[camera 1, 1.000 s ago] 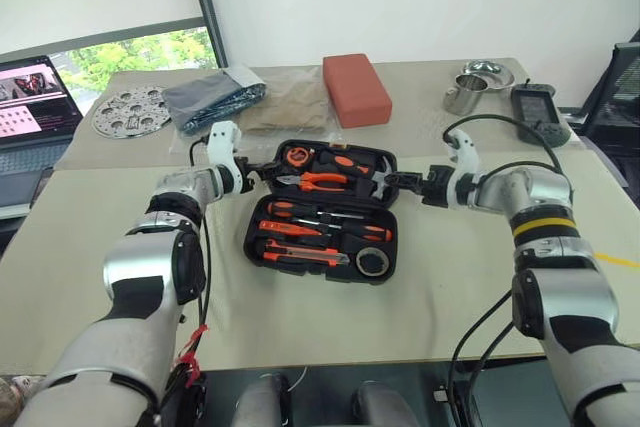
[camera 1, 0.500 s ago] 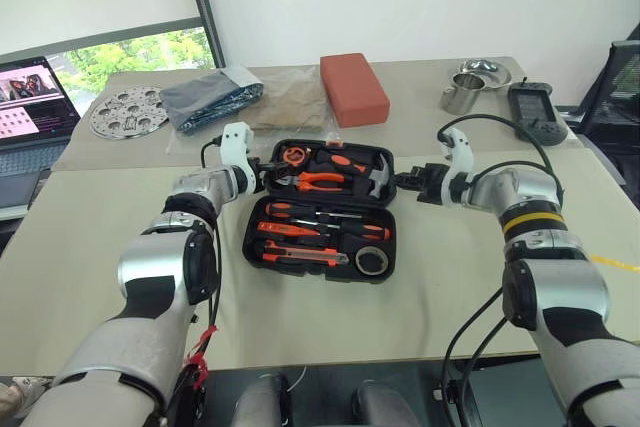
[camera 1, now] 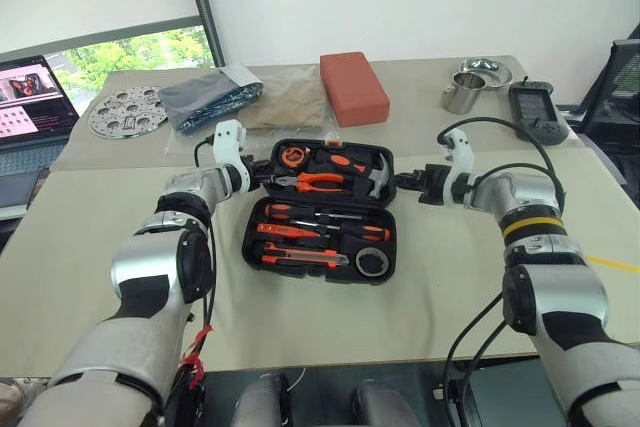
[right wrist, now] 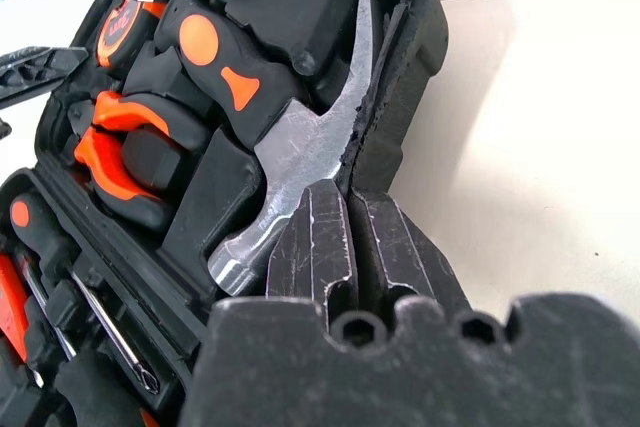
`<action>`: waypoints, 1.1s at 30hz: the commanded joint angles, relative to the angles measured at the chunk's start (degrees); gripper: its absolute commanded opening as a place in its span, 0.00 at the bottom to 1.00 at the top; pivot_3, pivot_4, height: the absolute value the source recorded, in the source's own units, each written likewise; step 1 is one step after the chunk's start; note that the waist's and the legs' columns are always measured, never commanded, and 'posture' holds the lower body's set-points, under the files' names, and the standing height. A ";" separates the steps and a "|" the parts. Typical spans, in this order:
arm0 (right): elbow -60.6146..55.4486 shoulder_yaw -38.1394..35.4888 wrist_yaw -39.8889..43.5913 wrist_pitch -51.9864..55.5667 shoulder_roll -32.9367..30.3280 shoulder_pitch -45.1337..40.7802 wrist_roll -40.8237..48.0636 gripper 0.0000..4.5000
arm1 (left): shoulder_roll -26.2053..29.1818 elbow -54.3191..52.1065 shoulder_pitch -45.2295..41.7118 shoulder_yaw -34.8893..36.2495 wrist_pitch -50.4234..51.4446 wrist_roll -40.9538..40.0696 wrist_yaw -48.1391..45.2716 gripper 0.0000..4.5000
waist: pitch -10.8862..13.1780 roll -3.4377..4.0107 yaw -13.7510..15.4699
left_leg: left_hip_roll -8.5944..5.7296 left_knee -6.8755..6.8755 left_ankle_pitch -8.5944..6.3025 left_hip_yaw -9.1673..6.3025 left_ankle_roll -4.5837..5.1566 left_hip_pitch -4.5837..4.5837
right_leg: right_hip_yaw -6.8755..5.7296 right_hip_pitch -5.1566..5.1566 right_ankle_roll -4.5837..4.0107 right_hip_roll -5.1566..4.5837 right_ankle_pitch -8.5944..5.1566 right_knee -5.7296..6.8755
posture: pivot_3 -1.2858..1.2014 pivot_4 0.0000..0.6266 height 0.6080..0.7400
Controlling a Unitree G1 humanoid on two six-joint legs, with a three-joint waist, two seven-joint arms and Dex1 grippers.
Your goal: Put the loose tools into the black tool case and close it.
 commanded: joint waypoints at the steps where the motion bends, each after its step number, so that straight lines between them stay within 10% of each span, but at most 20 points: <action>1: -4.96 -0.14 3.60 -5.14 -0.21 0.85 -0.12 0.00 | 1.34 -1.30 -0.10 -1.18 -0.58 0.55 -4.34 0.02 | 0.00 0.00 0.00 | 0.01 0.00 0.01 0.01 -0.01 -0.01 | 0.00 0.00 0.00 0.02 0.00 0.00 | 0.52 0.24 1.00; 11: -17.99 -0.96 8.60 -28.31 -0.11 10.96 -1.54 0.00 | 5.24 -4.23 1.77 -6.62 -15.39 2.21 -22.63 0.02 | 0.00 0.00 0.09 | 0.10 0.00 0.09 -0.03 -0.14 -0.15 | -0.01 -0.04 0.00 0.20 0.00 -0.02 | 0.52 0.24 1.00; 17: -12.09 0.99 8.37 -57.23 -0.43 12.27 -8.37 0.00 | 7.68 -6.50 4.75 -11.61 -38.74 7.39 -18.64 0.02 | 0.00 0.00 0.14 | 0.12 0.03 0.11 -0.05 -0.15 -0.12 | 0.04 -0.03 0.00 0.21 0.00 -0.03 | 0.52 0.24 1.00; 25: -1.05 4.61 6.42 -86.33 -1.47 9.12 -16.29 0.00 | 14.97 -5.61 8.59 -24.55 -66.39 23.75 -1.12 0.02 | 0.00 0.01 -0.21 | 0.17 -0.03 0.14 0.00 -0.10 0.11 | 0.28 0.07 -0.01 0.22 0.01 0.00 | 0.52 0.24 1.00; 31: 2.71 11.00 0.49 -114.41 -8.50 13.71 -30.91 0.00 | 24.99 -8.65 12.04 -44.81 -85.00 50.38 23.07 0.02 | 0.00 0.01 0.08 | 0.17 -0.07 0.07 -0.02 0.02 0.28 | 0.40 0.12 -0.01 0.12 0.01 -0.03 | 0.52 0.24 1.00; 33: 3.66 12.49 -1.68 -118.27 -11.20 15.83 -34.84 0.16 | 28.18 -9.49 11.61 -52.75 -85.69 60.52 33.24 0.00 | 0.01 -0.01 0.20 | 0.16 -0.06 -0.03 0.01 0.17 0.50 | 0.43 0.31 -0.01 -0.01 0.01 -0.09 | 0.52 0.24 1.00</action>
